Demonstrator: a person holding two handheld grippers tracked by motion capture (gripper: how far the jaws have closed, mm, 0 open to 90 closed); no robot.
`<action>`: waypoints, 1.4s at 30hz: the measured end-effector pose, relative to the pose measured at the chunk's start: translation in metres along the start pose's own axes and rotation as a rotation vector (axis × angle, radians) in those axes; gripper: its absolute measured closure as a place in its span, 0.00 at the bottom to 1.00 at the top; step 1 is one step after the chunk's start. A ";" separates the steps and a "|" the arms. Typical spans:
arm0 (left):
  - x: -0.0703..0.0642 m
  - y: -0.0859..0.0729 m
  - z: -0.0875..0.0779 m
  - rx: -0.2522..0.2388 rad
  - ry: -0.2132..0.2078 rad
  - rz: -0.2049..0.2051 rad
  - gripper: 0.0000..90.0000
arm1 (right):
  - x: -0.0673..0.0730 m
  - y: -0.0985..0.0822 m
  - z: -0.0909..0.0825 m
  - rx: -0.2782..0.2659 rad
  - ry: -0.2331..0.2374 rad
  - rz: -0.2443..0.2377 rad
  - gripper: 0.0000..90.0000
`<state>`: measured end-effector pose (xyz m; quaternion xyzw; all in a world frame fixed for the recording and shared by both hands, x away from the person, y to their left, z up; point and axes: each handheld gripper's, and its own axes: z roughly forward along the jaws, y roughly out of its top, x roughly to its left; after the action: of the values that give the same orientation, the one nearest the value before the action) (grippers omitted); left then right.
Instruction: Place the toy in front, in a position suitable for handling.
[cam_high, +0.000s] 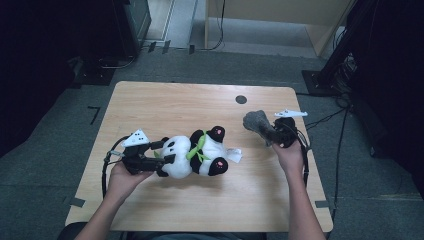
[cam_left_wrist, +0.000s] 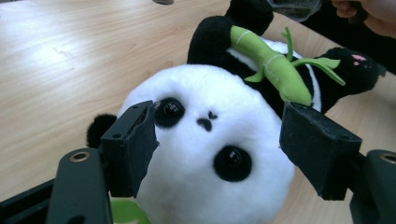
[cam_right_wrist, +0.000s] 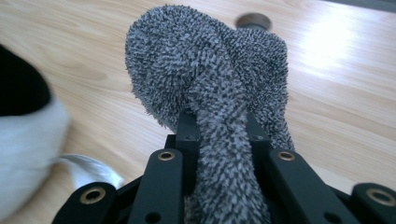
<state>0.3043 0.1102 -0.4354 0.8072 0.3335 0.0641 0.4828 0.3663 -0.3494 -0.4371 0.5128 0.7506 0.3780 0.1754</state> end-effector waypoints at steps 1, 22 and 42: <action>-0.001 -0.003 0.001 0.005 0.000 -0.001 0.29 | 0.003 0.001 -0.001 -0.003 0.004 -0.002 0.84; 0.015 -0.035 0.032 0.095 0.015 -0.062 0.00 | 0.082 0.034 -0.025 -0.099 0.161 -0.122 0.83; 0.017 -0.029 0.038 0.066 0.010 -0.092 0.37 | 0.167 0.064 0.008 -0.020 0.257 -0.291 0.82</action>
<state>0.3194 0.1018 -0.4831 0.8062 0.3747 0.0345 0.4566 0.3434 -0.1839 -0.3740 0.3448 0.8292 0.4184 0.1359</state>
